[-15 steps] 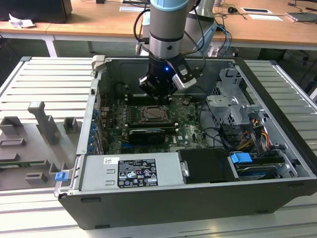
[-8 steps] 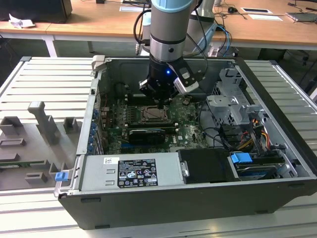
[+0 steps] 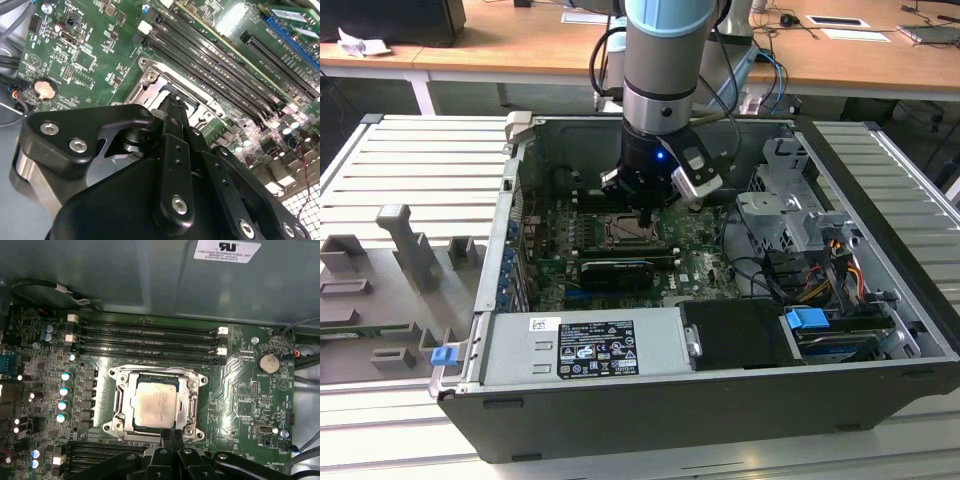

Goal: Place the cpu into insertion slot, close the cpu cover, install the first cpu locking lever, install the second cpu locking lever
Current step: 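Install the second cpu locking lever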

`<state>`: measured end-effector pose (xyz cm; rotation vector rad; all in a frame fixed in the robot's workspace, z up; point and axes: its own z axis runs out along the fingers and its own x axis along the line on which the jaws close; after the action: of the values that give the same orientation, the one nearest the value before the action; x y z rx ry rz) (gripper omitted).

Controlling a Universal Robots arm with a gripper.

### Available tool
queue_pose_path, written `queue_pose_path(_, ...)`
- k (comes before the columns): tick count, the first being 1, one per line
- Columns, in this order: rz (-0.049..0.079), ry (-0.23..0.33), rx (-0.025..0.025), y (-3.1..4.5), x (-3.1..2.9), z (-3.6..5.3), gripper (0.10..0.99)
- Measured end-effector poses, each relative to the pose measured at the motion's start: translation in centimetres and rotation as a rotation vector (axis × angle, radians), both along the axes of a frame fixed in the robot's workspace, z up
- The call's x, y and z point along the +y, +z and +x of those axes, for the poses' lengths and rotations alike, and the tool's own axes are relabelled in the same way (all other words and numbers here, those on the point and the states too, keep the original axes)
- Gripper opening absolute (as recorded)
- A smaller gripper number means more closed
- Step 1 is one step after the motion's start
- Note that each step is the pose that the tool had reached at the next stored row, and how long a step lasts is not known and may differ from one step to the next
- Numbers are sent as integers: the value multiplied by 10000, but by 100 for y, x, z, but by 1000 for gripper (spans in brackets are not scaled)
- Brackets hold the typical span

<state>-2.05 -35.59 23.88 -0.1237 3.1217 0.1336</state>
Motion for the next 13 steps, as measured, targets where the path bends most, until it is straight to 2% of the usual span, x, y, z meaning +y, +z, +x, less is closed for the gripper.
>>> queue_pose_path(9, 147, 0, 6, -91, -101, -9, 106)
queue_pose_path(11, 155, 1, 6, -95, -132, -68, 106)
queue_pose_path(13, 166, -2, 6, -98, -177, -178, 106)
